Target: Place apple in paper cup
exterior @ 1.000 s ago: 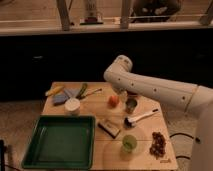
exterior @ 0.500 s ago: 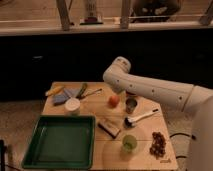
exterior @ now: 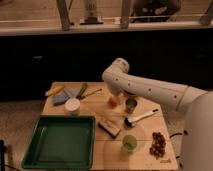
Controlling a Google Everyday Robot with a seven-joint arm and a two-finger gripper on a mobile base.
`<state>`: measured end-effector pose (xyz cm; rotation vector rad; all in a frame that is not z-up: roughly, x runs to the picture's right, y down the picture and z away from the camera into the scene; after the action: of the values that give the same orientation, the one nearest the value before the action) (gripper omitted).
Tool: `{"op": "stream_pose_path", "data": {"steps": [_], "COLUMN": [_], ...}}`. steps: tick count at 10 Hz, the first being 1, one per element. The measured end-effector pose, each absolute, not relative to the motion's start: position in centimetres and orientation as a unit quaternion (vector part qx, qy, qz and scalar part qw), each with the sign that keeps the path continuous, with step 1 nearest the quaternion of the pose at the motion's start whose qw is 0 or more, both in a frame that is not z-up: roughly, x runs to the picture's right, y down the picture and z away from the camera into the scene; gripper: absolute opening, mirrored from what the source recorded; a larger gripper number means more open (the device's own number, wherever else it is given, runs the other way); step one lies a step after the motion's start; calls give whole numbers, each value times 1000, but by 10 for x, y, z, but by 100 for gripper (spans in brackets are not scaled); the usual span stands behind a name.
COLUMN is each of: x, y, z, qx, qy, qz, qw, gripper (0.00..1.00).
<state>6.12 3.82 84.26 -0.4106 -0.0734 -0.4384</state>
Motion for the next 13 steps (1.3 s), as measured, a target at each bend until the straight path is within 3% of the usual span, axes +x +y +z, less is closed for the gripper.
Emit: {"op": "stream_pose_path", "data": {"steps": [13], "x": [82], "y": [70], "z": [896], "qx": [-226], "qy": [-69], "qz": [-124], "qw": [964], "gripper": [80]}}
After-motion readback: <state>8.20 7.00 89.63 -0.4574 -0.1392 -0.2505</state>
